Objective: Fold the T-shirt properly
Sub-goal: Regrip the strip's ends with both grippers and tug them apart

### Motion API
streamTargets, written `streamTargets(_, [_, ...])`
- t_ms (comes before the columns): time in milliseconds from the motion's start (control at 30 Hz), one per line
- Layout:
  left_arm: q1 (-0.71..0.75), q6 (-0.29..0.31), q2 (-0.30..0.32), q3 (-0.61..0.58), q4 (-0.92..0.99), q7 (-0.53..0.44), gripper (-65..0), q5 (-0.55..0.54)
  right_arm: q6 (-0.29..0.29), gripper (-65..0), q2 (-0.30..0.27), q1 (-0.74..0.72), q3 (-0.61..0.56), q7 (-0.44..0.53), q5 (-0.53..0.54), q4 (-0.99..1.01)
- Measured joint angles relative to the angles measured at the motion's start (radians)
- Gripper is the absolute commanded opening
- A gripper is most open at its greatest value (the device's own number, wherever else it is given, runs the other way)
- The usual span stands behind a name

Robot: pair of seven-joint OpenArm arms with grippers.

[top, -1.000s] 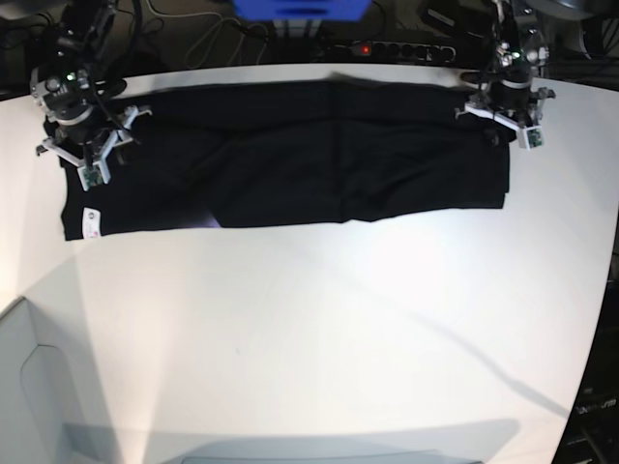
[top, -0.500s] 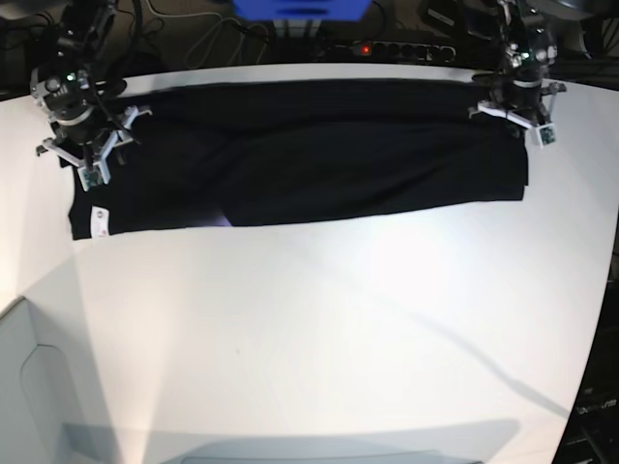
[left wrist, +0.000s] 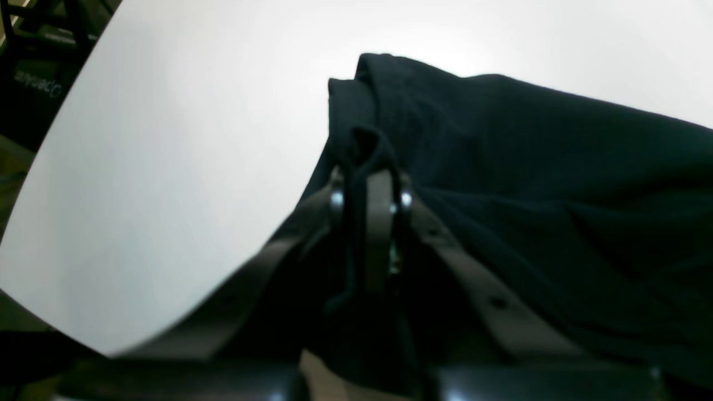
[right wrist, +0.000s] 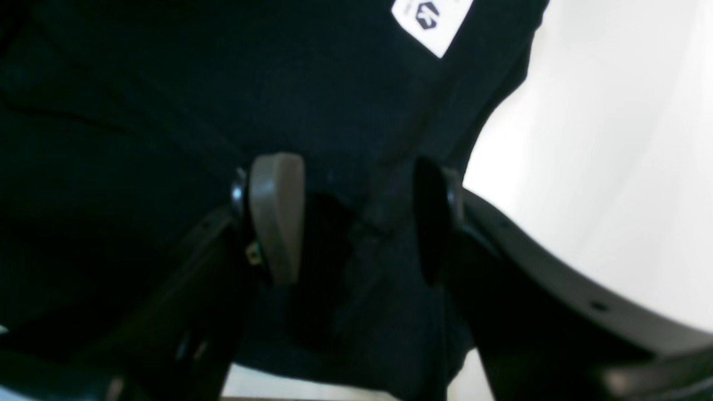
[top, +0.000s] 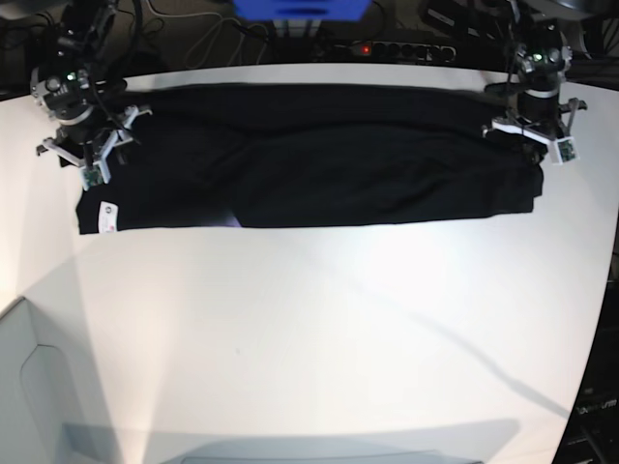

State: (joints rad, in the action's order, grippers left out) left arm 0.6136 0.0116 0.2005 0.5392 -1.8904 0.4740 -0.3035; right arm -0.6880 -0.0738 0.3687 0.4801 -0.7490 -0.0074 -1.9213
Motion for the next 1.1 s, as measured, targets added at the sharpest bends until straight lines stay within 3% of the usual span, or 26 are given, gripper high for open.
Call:
streamTargets(267, [-0.010,0.000,-0.003,0.002,0.132,0.004,-64.8,0.000,0.000,-32.9,0.000,0.000,0.000,0.000,0.000,0.000])
streamTargets(333, [-0.010,-0.001,-0.001,0.003,0.137,0.004,-61.6,0.000,0.000,-32.9,0.000,0.000,0.000,0.000,0.000,0.000])
streamTargets(400, [-0.011,-0.001,-0.001,0.003,0.136,0.001,-54.1,0.000,0.000,-32.9,0.000,0.000,0.000,0.000,0.000,0.000])
streamTargets(533, [-0.005,-0.001,-0.001,0.003,0.125,0.001,-29.4,0.004,0.000,-32.9,0.002,0.000,0.000,0.000,0.000,0.000])
streamTargets(600, [-0.004,-0.001,-0.001,0.003,0.123,-0.001,-23.7,0.004,0.000,-32.9,0.003,0.000,0.000,0.000,0.000,0.000])
streamTargets(1100, [-0.050,-0.002,-0.001,0.048,0.193,-0.006,-23.0,0.003,0.000,-32.9,0.003,0.000,0.000,0.000,0.000,0.000])
